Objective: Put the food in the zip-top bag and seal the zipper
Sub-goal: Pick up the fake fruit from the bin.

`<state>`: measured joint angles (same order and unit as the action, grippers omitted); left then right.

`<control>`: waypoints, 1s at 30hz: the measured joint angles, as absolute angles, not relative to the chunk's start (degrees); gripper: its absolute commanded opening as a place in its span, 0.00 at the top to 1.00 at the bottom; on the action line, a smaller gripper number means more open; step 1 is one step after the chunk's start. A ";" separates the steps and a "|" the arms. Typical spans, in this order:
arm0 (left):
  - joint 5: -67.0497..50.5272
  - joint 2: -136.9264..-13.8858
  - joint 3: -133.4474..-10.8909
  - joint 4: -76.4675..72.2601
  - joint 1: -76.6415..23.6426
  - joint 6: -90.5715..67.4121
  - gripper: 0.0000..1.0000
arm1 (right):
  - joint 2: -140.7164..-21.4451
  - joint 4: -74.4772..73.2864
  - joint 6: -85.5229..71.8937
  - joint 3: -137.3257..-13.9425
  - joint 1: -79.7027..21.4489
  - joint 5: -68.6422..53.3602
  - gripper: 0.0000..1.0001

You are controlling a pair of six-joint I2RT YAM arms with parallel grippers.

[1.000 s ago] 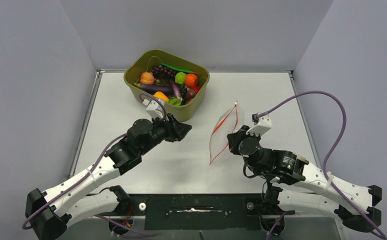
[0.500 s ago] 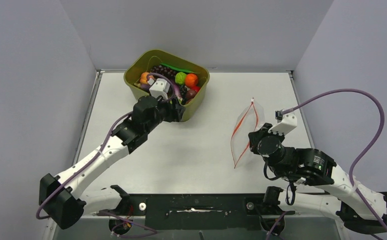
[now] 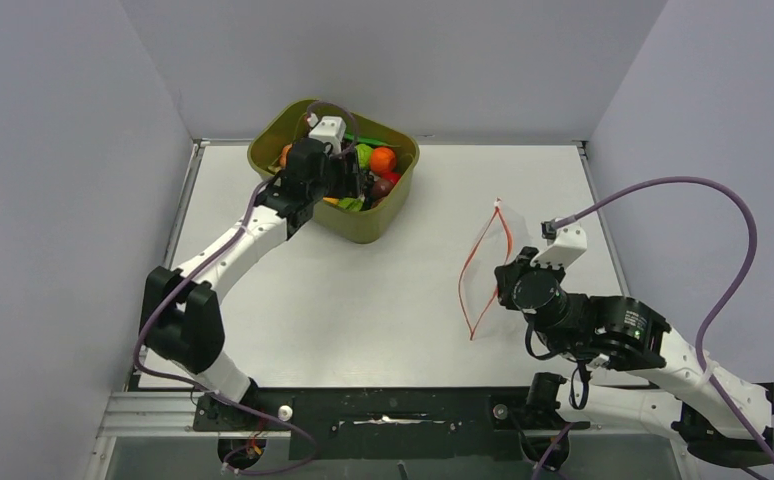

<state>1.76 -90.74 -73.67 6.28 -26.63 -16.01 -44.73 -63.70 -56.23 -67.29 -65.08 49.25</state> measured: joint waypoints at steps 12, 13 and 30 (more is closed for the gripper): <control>0.43 -109.67 -92.58 7.18 -21.19 -12.80 0.32 | -47.13 -57.95 -52.12 -65.60 -65.08 47.59 1.00; -0.05 -111.07 -93.82 7.16 -21.02 -12.71 0.32 | -47.31 -57.30 -51.68 -65.56 -65.08 47.27 1.00; -12.53 -125.89 -103.18 2.42 -20.91 -15.00 0.29 | -51.03 -51.44 -47.20 -65.17 -64.95 44.03 1.00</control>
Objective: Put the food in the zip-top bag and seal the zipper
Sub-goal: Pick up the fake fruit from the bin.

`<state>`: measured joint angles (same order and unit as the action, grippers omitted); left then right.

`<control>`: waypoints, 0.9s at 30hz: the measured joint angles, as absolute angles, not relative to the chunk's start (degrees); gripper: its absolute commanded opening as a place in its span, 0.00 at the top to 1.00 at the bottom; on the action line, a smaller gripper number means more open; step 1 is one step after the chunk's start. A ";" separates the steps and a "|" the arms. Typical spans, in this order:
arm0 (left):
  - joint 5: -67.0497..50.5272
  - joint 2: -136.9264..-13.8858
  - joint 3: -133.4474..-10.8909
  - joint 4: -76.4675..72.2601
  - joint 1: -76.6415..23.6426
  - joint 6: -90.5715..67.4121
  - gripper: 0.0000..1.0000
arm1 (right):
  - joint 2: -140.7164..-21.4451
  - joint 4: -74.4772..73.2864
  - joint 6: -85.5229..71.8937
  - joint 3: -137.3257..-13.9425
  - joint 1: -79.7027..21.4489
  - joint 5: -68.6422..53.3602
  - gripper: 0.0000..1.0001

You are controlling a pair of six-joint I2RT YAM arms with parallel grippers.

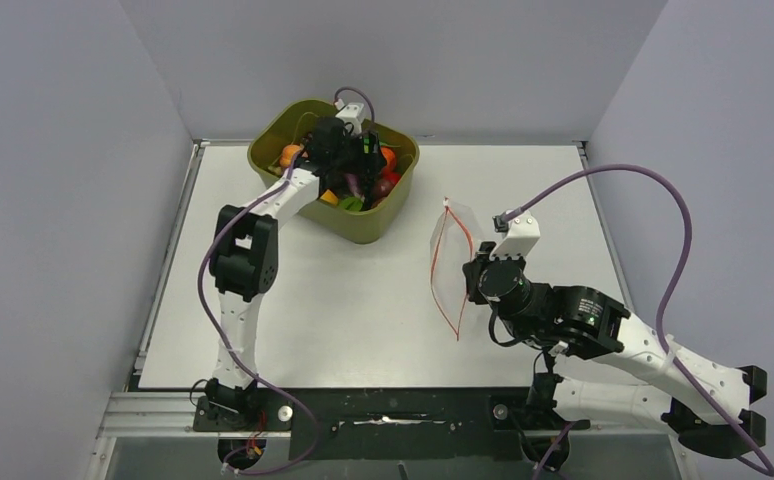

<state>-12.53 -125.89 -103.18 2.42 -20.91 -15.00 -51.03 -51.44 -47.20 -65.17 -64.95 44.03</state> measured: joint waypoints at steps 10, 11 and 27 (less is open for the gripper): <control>-12.43 -132.14 -107.79 -0.21 -22.31 -14.31 0.28 | -48.58 -51.44 -46.72 -65.17 -64.90 43.88 1.00; -12.16 -132.49 -108.16 -0.23 -22.44 -14.28 0.28 | -48.31 -51.44 -46.72 -65.17 -64.90 43.88 1.00; -9.21 -134.58 -108.64 -5.69 -23.09 -14.41 0.62 | -46.98 -52.07 -46.98 -64.79 -64.90 43.86 1.00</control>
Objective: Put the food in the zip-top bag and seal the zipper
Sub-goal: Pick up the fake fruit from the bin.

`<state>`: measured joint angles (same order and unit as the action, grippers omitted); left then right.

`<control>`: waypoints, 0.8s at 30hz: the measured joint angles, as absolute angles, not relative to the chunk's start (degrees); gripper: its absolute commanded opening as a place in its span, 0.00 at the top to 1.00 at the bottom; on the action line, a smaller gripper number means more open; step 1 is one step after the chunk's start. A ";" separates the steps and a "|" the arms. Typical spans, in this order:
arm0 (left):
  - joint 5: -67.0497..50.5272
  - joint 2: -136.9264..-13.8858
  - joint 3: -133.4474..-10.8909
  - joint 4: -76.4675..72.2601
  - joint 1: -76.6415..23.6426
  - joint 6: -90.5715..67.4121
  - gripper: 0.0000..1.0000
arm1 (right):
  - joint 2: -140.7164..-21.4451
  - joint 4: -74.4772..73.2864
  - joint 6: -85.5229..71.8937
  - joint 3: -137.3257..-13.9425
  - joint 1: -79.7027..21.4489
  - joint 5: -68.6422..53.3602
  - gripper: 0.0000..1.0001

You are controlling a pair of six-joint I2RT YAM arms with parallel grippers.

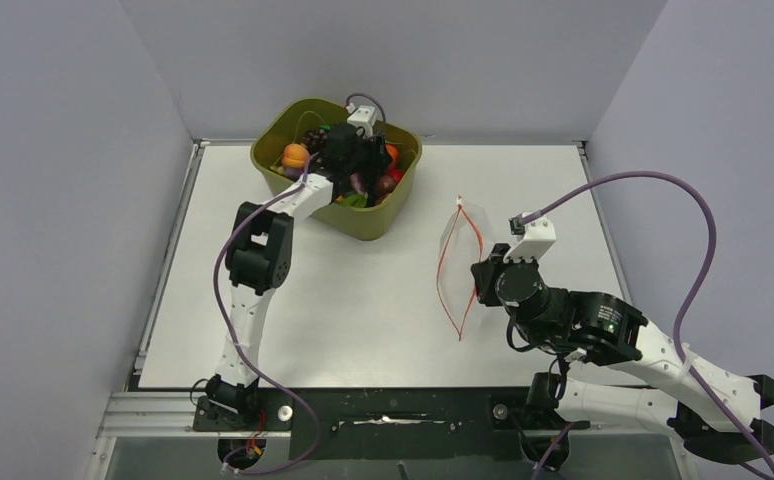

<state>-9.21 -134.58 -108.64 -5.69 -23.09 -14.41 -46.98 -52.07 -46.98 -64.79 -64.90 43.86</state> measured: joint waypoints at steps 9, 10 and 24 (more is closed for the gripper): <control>-8.14 -131.87 -103.94 -8.86 -23.29 -14.37 0.72 | -45.47 -52.36 -48.71 -63.05 -64.88 43.81 1.00; -8.16 -131.24 -103.33 -9.04 -23.27 -14.37 0.73 | -45.43 -52.34 -48.88 -62.85 -64.88 43.77 1.00; -8.38 -121.34 -95.92 -9.74 -23.55 -14.59 0.75 | -45.58 -51.64 -51.07 -61.76 -64.86 42.30 1.00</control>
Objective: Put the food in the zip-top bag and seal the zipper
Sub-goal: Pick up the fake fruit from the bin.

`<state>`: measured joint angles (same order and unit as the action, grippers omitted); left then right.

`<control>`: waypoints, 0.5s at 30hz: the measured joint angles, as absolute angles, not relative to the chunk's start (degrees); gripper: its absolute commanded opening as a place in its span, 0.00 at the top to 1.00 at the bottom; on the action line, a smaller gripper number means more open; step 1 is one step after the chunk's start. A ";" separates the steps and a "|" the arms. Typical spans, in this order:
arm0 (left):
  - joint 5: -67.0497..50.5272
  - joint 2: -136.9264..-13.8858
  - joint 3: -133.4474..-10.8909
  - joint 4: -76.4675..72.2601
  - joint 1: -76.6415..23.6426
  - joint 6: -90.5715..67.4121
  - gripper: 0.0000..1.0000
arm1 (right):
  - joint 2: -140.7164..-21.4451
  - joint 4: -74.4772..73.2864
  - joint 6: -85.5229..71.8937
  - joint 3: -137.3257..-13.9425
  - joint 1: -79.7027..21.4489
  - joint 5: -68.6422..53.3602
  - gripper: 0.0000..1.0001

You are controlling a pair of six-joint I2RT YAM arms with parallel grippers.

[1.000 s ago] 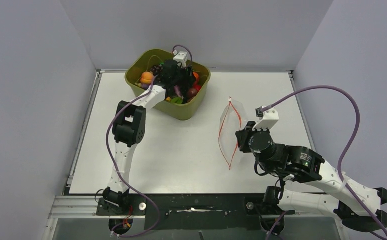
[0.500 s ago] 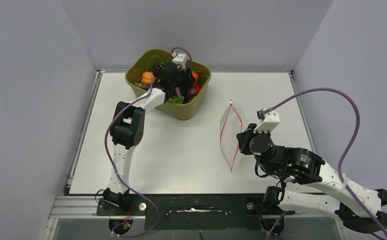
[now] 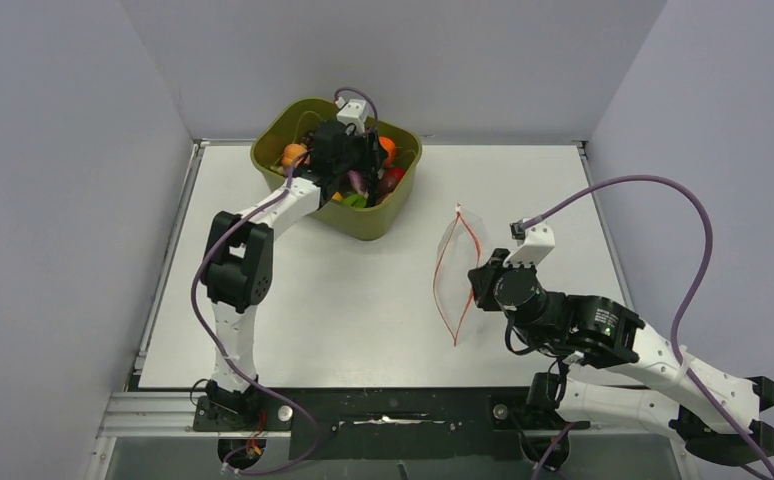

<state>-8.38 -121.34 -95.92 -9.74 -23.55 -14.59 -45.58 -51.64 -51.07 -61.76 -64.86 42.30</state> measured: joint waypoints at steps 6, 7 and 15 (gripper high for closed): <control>-8.38 -116.20 -91.13 -9.56 -23.53 -15.40 0.75 | -46.13 -51.55 -52.47 -61.76 -64.86 42.26 1.00; -8.38 -115.28 -90.45 -9.58 -23.53 -15.55 0.76 | -46.19 -51.55 -52.69 -61.73 -64.86 42.26 1.00; -9.32 -106.37 -84.95 -9.58 -23.51 -17.47 0.76 | -46.94 -51.40 -53.74 -61.30 -64.86 42.09 1.00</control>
<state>-9.32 -106.37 -84.95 -9.58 -23.51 -17.47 -46.94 -51.40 -53.74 -61.30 -64.86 42.09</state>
